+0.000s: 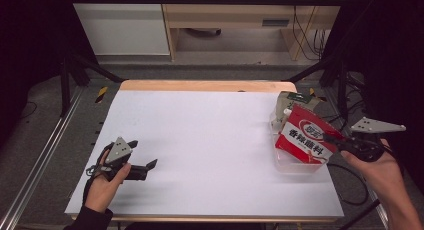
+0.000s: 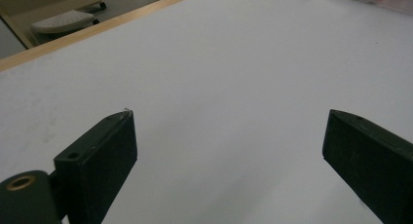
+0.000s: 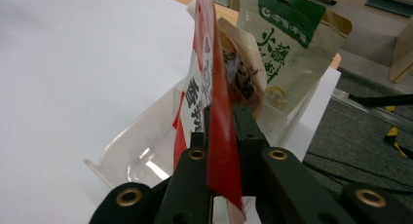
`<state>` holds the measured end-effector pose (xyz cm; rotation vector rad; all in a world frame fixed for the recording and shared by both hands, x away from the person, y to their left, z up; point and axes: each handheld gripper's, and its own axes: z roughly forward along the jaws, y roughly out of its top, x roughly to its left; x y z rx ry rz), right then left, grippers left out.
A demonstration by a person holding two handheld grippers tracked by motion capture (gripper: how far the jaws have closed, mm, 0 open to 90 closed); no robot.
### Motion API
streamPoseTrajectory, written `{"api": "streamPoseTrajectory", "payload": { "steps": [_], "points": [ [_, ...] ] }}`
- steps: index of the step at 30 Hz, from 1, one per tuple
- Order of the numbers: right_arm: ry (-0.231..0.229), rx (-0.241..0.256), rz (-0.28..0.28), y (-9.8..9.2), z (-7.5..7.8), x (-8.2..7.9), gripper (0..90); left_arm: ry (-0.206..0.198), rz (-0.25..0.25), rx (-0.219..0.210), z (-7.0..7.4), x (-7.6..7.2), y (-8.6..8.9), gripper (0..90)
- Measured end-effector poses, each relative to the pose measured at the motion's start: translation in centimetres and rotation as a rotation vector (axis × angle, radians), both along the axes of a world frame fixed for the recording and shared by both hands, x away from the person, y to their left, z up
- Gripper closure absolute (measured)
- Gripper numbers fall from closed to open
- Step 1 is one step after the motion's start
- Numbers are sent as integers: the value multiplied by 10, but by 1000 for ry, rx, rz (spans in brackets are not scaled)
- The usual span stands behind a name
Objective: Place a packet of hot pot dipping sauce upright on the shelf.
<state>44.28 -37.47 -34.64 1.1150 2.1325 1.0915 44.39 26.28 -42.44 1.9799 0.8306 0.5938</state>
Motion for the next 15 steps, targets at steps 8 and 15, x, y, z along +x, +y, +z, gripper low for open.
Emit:
{"api": "streamPoseTrajectory", "payload": {
  "steps": [8, 15],
  "points": [
    [-26, -67, -44, 6, 5, 1, 489, 3, -1, -1, 0, 0, 0, 57],
    [-124, -124, -64, 21, 33, -4, 250, 4, -2, 4, -1, 0, 0, 56]
  ]
}}
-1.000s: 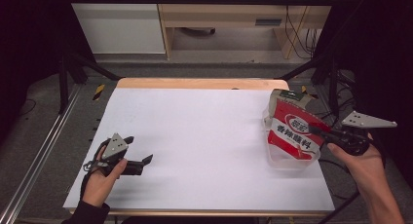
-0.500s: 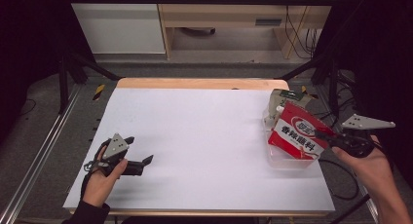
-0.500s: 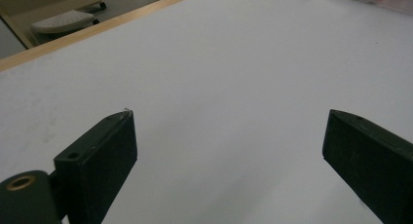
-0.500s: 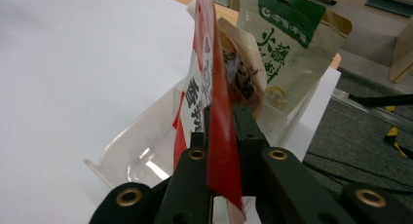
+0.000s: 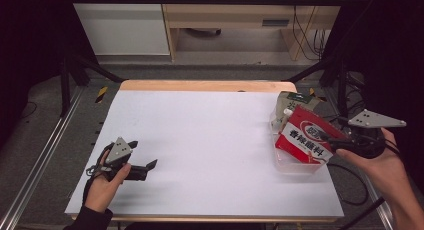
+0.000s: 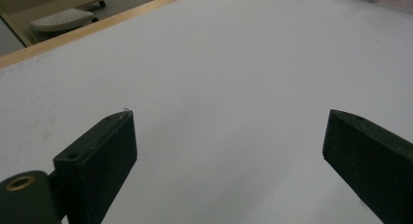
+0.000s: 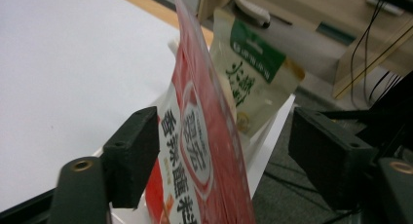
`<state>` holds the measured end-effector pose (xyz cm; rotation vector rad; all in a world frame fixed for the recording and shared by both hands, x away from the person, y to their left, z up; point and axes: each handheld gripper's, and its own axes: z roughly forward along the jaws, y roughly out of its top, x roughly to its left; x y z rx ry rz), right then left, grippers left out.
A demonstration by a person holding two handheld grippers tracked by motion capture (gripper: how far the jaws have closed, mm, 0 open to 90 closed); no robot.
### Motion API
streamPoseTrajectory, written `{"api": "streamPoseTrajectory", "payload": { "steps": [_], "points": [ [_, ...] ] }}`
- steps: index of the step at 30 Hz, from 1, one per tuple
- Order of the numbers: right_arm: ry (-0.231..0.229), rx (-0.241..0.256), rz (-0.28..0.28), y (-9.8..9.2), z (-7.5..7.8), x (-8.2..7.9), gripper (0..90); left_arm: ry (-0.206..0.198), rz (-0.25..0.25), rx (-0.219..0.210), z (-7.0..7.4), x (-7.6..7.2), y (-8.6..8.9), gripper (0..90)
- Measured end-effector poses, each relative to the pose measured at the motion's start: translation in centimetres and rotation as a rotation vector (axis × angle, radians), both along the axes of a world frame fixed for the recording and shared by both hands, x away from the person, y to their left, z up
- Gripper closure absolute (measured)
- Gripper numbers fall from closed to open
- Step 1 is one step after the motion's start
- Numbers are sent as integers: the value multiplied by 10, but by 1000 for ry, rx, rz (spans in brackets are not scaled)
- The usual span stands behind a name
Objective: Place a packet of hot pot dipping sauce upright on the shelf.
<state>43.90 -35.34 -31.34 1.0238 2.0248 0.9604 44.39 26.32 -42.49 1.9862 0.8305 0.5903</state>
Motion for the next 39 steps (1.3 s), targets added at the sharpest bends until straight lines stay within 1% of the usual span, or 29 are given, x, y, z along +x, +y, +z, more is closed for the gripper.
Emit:
{"api": "streamPoseTrajectory", "payload": {
  "steps": [3, 5, 9, 11, 13, 15, 16, 17, 19, 20, 22, 24, 26, 29, 30, 32, 35, 36, 37, 38, 39],
  "points": [
    [-25, 2, -2, 10, 14, -3, 199, 1, 0, 1, 0, 0, 0, 55],
    [-50, 0, 7, 18, 23, -6, 172, 2, 1, 0, 0, 0, 0, 55],
    [-78, 2, 29, 41, 37, -13, 135, 5, 2, 0, -1, 0, 1, 54],
    [-88, 1, 50, 55, 41, -17, 124, 6, 2, 3, -2, 0, 1, 54],
    [-97, 11, 72, 70, 42, -21, 112, 8, 4, 3, -2, 0, 1, 54],
    [-92, 29, 95, 86, 39, -25, 101, 8, 3, 10, -3, 0, 1, 53],
    [-89, 29, 110, 94, 37, -26, 101, 8, 3, 10, -3, 0, 1, 53],
    [-87, 30, 123, 101, 33, -28, 99, 7, 7, 15, -4, 0, 2, 52],
    [-78, 51, 149, 117, 24, -30, 95, 5, 11, 24, -4, -1, 3, 51],
    [-72, 60, 167, 125, 18, -31, 95, 6, 12, 22, -5, -2, 3, 51],
    [-54, 60, 196, 142, 4, -32, 90, 10, 14, 29, -7, -4, 5, 51],
    [-33, 70, 226, 158, -12, -33, 90, 17, 17, 43, -11, -5, 5, 51],
    [-1, 87, 253, 174, -31, -31, 90, 19, 25, 56, -14, -7, 6, 50],
    [61, 123, 279, 195, -60, -27, 101, 22, 36, 55, -17, -11, 8, 50],
    [80, 129, 283, 202, -70, -26, 100, 24, 37, 58, -18, -12, 9, 50],
    [111, 127, 293, 215, -89, -22, 92, 20, 56, 70, -20, -14, 12, 49],
    [152, 136, 290, 230, -113, -16, 83, 21, 77, 70, -21, -16, 15, 49],
    [164, 130, 290, 233, -118, -14, 80, 17, 83, 74, -21, -16, 16, 49],
    [166, 111, 293, 235, -122, -13, 78, 14, 88, 66, -21, -15, 16, 49],
    [174, 109, 286, 236, -125, -12, 76, 14, 88, 66, -21, -15, 16, 49],
    [176, 119, 283, 235, -128, -11, 76, 11, 98, 60, -21, -13, 17, 49]
  ]
}}
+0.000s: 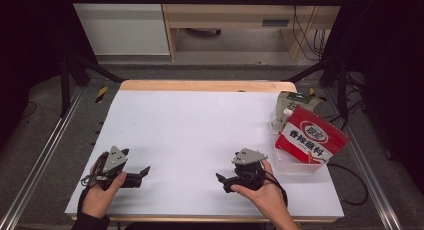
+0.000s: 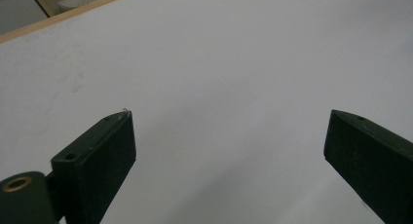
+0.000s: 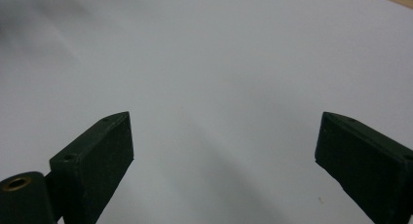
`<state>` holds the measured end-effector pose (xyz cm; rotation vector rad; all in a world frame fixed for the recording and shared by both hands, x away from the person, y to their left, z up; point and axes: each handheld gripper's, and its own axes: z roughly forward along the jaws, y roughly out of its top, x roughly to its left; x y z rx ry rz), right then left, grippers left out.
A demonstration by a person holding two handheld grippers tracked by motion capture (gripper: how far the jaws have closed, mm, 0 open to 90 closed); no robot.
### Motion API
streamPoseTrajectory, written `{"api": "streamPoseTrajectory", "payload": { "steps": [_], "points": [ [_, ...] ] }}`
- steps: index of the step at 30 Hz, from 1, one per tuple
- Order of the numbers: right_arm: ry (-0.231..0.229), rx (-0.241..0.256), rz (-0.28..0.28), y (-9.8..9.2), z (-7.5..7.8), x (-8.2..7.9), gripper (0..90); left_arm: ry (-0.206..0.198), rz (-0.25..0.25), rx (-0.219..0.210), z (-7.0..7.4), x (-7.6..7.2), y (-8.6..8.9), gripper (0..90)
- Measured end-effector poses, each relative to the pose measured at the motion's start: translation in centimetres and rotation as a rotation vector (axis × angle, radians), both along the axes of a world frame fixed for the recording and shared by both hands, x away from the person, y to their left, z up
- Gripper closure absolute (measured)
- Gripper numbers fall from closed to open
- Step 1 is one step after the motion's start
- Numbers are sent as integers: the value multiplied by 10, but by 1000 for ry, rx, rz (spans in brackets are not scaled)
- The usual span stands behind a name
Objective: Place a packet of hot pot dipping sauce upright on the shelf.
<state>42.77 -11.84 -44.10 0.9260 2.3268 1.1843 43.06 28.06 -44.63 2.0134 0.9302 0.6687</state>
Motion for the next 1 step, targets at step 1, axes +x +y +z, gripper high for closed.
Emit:
{"api": "streamPoseTrajectory", "payload": {
  "steps": [1],
  "points": [
    [3, 13, -9, -1, -2, -1, 77, 0, 0, 0, 0, 0, 0, 49]
  ]
}}
